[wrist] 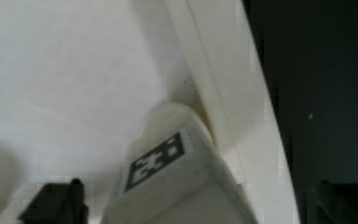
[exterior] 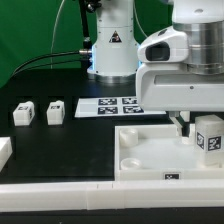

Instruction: Assemble one leg

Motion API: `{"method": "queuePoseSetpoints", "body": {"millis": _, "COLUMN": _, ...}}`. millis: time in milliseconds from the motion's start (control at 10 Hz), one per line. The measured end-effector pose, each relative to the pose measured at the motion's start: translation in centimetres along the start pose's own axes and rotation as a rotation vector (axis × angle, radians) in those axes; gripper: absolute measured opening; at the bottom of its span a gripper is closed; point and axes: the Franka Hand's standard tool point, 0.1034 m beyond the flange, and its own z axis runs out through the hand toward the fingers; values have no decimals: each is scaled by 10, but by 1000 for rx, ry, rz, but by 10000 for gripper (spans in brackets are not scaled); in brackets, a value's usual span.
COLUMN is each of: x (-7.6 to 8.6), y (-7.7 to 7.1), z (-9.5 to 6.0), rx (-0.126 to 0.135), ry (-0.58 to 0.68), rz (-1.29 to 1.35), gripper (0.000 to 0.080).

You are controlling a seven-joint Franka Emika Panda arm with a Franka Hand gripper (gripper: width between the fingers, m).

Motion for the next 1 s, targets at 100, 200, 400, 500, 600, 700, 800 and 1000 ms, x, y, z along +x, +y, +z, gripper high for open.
{"method": "queuePoseSetpoints", "body": {"millis": 100, "x": 1, "y": 2, "z": 0, "rx": -4, "ry": 1, "rz": -118, "gripper": 649}}
{"method": "queuePoseSetpoints", "body": {"millis": 200, "x": 2, "y": 6, "z": 0, "rx": -4, "ry": 1, "rz": -242, "gripper": 649}}
{"method": "queuePoseSetpoints", "body": {"millis": 400, "x": 3, "y": 8, "z": -1, "rx": -4, "ry": 3, "rz": -357, "gripper": 649}}
{"method": "queuePoseSetpoints", "body": {"millis": 500, "x": 3, "y": 8, "z": -1, "rx": -4, "ry": 3, "rz": -362, "gripper": 535}}
{"method": "queuePoseSetpoints", "body": {"millis": 600, "x": 3, "y": 8, "z": -1, "rx": -4, "ry": 3, "rz": -362, "gripper": 535}}
{"method": "queuePoseSetpoints", "body": {"millis": 700, "x": 3, "y": 8, "z": -1, "rx": -4, "ry": 3, "rz": -362, "gripper": 400}}
{"method": "queuePoseSetpoints", "body": {"millis": 800, "x": 3, "y": 8, "z": -1, "rx": -4, "ry": 3, "rz": -362, "gripper": 288}}
{"method": "queuePoseSetpoints", "body": {"millis": 1000, "x": 3, "y": 8, "z": -1, "rx": -2, "ry": 3, "rz": -338, "gripper": 288}}
